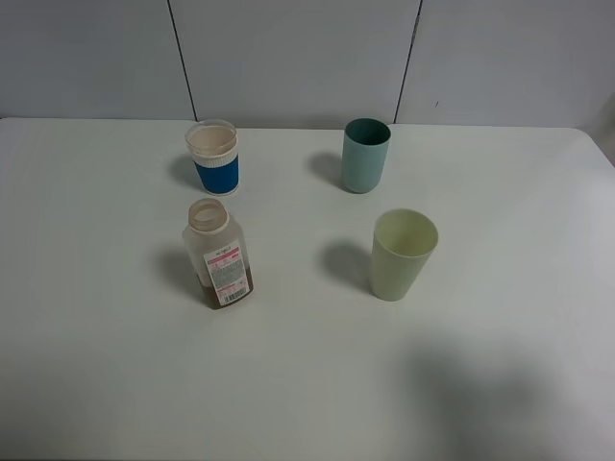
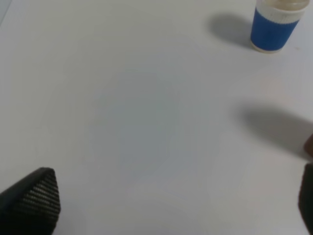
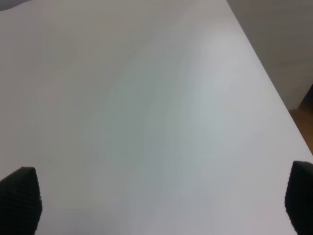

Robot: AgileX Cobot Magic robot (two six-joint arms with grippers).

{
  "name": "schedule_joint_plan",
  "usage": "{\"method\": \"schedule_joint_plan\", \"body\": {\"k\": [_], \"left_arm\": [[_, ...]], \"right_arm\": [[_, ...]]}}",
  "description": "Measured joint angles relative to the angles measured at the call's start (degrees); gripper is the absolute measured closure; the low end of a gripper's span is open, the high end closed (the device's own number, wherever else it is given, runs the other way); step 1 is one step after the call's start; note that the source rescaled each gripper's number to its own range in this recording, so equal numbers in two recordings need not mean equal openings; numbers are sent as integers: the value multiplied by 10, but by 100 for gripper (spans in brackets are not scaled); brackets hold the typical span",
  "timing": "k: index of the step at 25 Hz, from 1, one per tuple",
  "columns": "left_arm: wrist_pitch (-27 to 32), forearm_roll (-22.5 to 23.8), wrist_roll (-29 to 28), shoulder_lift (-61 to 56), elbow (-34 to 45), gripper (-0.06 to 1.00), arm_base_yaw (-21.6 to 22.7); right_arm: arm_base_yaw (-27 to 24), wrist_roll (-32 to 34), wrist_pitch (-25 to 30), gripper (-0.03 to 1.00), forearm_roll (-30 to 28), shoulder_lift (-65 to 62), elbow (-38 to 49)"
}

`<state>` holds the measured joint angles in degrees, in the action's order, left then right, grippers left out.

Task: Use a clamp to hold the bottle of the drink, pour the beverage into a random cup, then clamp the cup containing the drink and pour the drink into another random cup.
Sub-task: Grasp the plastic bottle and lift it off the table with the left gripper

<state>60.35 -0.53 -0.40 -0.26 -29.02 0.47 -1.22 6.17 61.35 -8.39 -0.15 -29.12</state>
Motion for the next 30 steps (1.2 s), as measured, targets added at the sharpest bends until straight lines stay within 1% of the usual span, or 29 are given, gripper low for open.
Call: {"method": "schedule_joint_plan", "body": {"k": [20,24,30], "left_arm": [[0,5,-1,5,0,-4,0],[-6,5,4,47,-3,-4,0],[-39,5,44,150,-22,-4,0]], "right_arm": [[0,0,0,-3,0,0,0],[0,0,0,-3,0,0,0],[0,0,0,-3,0,0,0]]}}
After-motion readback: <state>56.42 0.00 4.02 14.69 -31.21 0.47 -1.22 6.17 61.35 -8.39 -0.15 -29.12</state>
